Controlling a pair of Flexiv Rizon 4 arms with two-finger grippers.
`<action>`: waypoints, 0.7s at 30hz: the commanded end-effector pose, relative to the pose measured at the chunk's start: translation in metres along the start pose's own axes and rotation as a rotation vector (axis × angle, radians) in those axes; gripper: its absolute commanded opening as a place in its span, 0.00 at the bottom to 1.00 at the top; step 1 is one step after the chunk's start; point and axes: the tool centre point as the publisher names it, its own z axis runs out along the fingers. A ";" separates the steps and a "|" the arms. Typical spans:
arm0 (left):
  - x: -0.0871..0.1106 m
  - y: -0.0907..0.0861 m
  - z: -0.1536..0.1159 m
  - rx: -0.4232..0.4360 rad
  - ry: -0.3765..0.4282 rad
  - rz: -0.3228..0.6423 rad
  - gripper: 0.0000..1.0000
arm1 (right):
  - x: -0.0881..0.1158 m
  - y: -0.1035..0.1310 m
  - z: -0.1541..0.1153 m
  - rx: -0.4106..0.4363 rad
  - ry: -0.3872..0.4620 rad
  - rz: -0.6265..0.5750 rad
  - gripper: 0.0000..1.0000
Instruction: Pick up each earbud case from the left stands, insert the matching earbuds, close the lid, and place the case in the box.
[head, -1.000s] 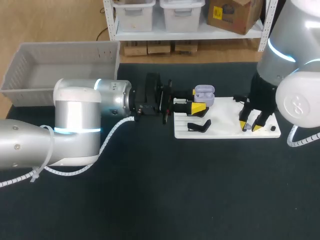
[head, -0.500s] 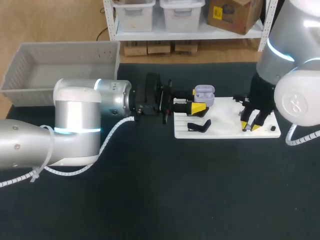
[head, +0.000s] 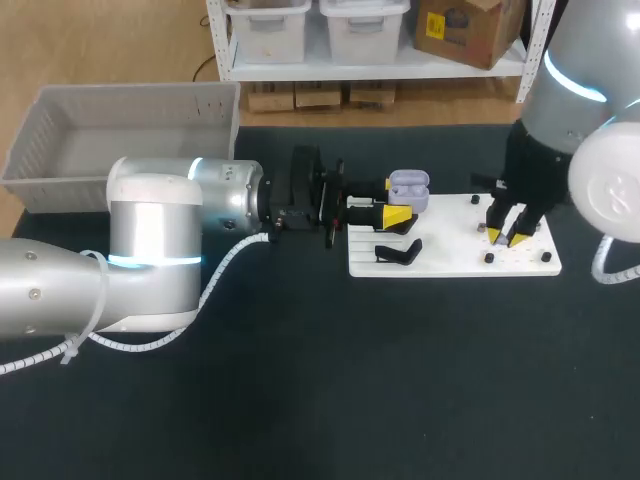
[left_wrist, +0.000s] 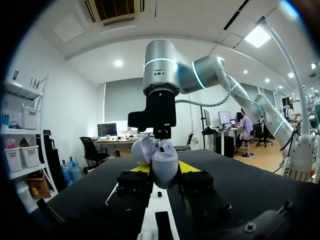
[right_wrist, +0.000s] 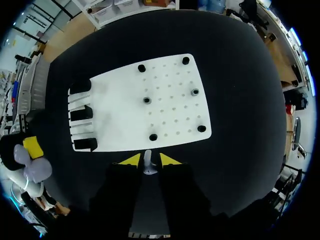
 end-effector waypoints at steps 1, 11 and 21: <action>0.000 -0.002 0.000 -0.006 -0.001 0.003 0.00 | 0.017 -0.001 -0.038 0.020 -0.020 -0.035 0.00; 0.000 -0.002 0.000 -0.006 -0.001 0.003 0.00 | 0.030 0.024 -0.090 0.025 0.050 -0.227 0.00; 0.000 -0.002 0.000 -0.006 -0.001 0.003 0.00 | 0.036 0.061 -0.118 0.072 0.007 -0.412 0.00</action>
